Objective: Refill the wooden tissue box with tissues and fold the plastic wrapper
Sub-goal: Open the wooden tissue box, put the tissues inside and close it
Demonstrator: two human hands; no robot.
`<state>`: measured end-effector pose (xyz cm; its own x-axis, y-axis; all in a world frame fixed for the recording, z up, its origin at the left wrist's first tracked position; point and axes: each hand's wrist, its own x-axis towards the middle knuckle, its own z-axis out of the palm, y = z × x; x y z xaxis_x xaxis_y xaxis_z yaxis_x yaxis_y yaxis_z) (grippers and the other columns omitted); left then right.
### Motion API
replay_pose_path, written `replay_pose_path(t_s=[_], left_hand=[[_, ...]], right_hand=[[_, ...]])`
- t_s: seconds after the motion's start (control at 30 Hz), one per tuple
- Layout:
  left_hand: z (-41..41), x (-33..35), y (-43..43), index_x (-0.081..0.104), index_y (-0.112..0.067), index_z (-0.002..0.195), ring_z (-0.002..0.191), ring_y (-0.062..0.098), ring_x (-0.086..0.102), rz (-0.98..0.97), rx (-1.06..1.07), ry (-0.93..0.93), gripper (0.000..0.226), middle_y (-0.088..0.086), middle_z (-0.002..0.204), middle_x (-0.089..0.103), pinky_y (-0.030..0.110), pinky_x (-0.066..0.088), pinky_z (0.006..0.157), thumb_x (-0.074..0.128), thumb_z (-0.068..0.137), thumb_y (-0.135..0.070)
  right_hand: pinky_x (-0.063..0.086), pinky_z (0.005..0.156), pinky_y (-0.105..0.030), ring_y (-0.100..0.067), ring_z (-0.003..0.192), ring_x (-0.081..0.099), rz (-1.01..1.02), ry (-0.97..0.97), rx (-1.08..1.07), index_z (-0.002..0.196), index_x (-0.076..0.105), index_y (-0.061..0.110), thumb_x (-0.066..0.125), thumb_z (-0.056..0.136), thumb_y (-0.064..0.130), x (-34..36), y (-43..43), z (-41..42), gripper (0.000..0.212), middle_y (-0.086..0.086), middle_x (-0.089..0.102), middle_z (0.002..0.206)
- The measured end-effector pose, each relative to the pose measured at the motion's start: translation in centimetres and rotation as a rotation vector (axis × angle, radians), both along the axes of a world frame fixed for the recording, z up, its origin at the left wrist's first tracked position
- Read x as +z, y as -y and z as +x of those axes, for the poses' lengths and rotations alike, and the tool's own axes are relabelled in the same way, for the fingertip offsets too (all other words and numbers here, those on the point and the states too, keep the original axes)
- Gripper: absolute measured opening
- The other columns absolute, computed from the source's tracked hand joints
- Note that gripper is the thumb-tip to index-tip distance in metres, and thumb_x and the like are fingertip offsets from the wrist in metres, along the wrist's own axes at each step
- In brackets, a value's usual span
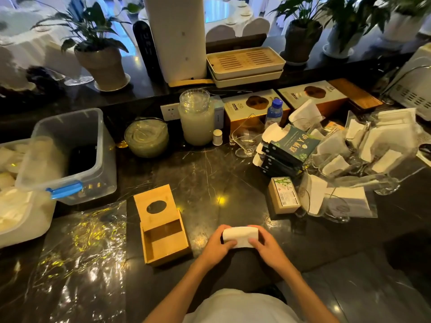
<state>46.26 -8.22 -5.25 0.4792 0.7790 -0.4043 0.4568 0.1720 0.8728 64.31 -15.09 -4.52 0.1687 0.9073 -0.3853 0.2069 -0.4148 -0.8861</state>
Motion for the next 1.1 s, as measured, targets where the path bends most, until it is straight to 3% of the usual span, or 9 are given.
replay_pose_path(t_s=[0.07, 0.2, 0.5, 0.6, 0.73, 0.8, 0.87, 0.93, 1.1], left_hand=[[-0.2, 1.3, -0.9, 0.052, -0.029, 0.110, 0.105, 0.013, 0.063, -0.165, 0.051, 0.035, 0.028, -0.002, 0.114, 0.062, 0.029, 0.058, 0.086, 0.069, 0.087, -0.027], [0.1, 3.4, -2.5, 0.048, -0.021, 0.124, 0.111, 0.021, 0.061, -0.302, -0.076, 0.022, 0.037, 0.000, 0.119, 0.058, 0.033, 0.062, 0.078, 0.064, 0.091, -0.024], [0.1, 7.7, -5.2, 0.040, -0.011, 0.134, 0.115, 0.027, 0.058, -0.200, -0.245, -0.061, 0.041, 0.015, 0.129, 0.051, 0.032, 0.060, 0.074, 0.055, 0.096, -0.020], [-2.1, 9.2, -5.8, 0.042, -0.020, 0.136, 0.105, 0.014, 0.058, -0.013, -0.027, -0.107, 0.040, 0.004, 0.127, 0.054, 0.026, 0.056, 0.076, 0.051, 0.097, -0.029], [-8.5, 8.8, -5.6, 0.057, -0.022, 0.121, 0.109, 0.013, 0.057, 0.358, 0.531, -0.171, 0.025, -0.002, 0.119, 0.061, 0.036, 0.052, 0.091, 0.049, 0.098, -0.019], [-12.1, 7.5, -5.2, 0.054, -0.019, 0.124, 0.117, 0.019, 0.050, 0.440, 0.794, -0.349, 0.029, 0.006, 0.123, 0.058, 0.039, 0.047, 0.093, 0.052, 0.095, -0.016], [-14.7, 6.2, -4.8, 0.043, -0.016, 0.138, 0.132, 0.029, 0.038, 0.302, 0.846, -0.495, 0.043, 0.012, 0.139, 0.046, 0.049, 0.038, 0.103, 0.051, 0.096, -0.022], [-15.9, 5.2, -4.7, 0.037, -0.013, 0.142, 0.136, 0.032, 0.038, 0.069, 0.753, -0.368, 0.043, 0.013, 0.143, 0.044, 0.046, 0.035, 0.106, 0.043, 0.100, -0.023], [-17.1, 4.9, -4.4, 0.051, -0.028, 0.125, 0.099, 0.008, 0.055, -0.096, 0.680, -0.014, 0.031, -0.008, 0.117, 0.058, 0.025, 0.045, 0.080, 0.042, 0.101, -0.011]], right_hand=[[0.056, 0.081, -0.020, -0.013, 0.110, 0.064, -0.132, -0.183, -0.004, 0.121, 0.058, 0.026, 0.063, 0.093, 0.015, 0.8, -0.3, 1.3, 0.031, 0.002, 0.066, 0.119], [0.058, 0.086, -0.033, -0.023, 0.114, 0.064, -0.381, -0.479, 0.140, 0.121, 0.057, 0.024, 0.078, 0.078, 0.027, 1.9, -0.8, 3.5, 0.048, -0.008, 0.064, 0.125], [0.056, 0.081, -0.023, -0.008, 0.104, 0.068, -0.239, -0.130, 0.413, 0.114, 0.062, 0.039, 0.069, 0.086, 0.030, 4.8, -6.0, 2.2, 0.030, 0.008, 0.071, 0.112], [0.057, 0.090, -0.034, -0.016, 0.109, 0.068, -0.276, -0.265, 0.245, 0.123, 0.062, 0.026, 0.071, 0.086, 0.024, 3.6, -6.7, 2.5, 0.038, 0.000, 0.071, 0.117], [0.054, 0.093, -0.048, -0.035, 0.120, 0.060, -0.327, -0.938, -0.319, 0.128, 0.055, 0.011, 0.063, 0.086, 0.005, 0.6, -5.1, 1.6, 0.043, -0.018, 0.065, 0.128], [0.058, 0.086, -0.048, -0.035, 0.116, 0.060, -0.284, -1.057, -0.510, 0.128, 0.053, 0.011, 0.055, 0.092, 0.000, -0.6, -4.3, 0.5, 0.038, -0.019, 0.065, 0.123], [0.057, 0.085, -0.047, -0.031, 0.109, 0.061, -0.235, -1.053, -0.586, 0.130, 0.051, 0.012, 0.048, 0.097, 0.001, -1.1, -4.3, -0.6, 0.035, -0.015, 0.065, 0.118], [0.050, 0.095, -0.048, -0.030, 0.108, 0.061, -0.226, -1.060, -0.621, 0.136, 0.047, 0.014, 0.045, 0.100, 0.006, -1.3, -4.6, -1.4, 0.037, -0.014, 0.064, 0.118], [0.060, 0.078, -0.043, -0.029, 0.109, 0.060, -0.198, -1.103, -0.604, 0.145, 0.039, 0.016, 0.043, 0.101, 0.008, -1.1, -7.1, -3.7, 0.045, -0.013, 0.062, 0.123]])
